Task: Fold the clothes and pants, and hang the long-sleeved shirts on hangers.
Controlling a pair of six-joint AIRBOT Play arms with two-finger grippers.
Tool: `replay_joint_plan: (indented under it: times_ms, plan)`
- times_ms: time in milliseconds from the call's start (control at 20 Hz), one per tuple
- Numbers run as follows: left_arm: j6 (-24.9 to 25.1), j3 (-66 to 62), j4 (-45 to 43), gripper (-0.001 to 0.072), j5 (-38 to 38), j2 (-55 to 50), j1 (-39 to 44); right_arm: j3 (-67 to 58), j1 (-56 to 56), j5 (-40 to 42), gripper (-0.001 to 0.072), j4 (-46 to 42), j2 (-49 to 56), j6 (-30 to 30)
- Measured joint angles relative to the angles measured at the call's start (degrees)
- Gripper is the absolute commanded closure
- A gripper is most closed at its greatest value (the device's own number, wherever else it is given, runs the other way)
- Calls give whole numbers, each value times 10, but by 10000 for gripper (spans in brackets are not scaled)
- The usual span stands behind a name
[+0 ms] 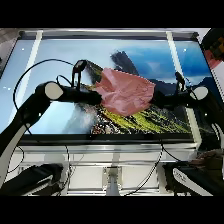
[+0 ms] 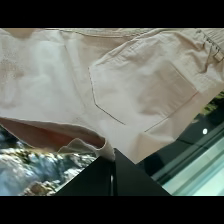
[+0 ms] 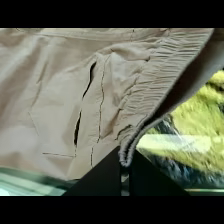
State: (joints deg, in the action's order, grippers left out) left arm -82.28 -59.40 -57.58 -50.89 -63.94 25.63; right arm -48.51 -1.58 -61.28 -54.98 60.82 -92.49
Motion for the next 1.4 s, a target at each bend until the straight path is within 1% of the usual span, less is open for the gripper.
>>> replay_joint_plan:
  times_ms: [250,450,550,650,750,850,1100,1400]
  plan:
    - [-100,88,-47,706,16,87,48,94,0,-35,697,-6,-97,-42]
    - [-179,118,-101,706,18,119,107,125,0,-74,696,-11,-158,-71]
    - [-214,123,-118,706,42,125,126,130,-1,-85,696,-11,-178,-76]
    - [-241,120,-132,706,90,127,128,132,-1,-82,696,-11,-190,-85]
    - [-255,101,-139,706,144,118,115,132,-2,-62,696,-12,-196,-101]
    - [-256,66,-148,705,173,92,93,132,-2,-33,697,-12,-199,-124]
    - [-238,-35,-157,704,203,-20,54,132,-2,77,697,-22,-193,-202]
    - [-217,-129,-158,704,263,-149,50,132,-2,193,697,-74,-134,-308]
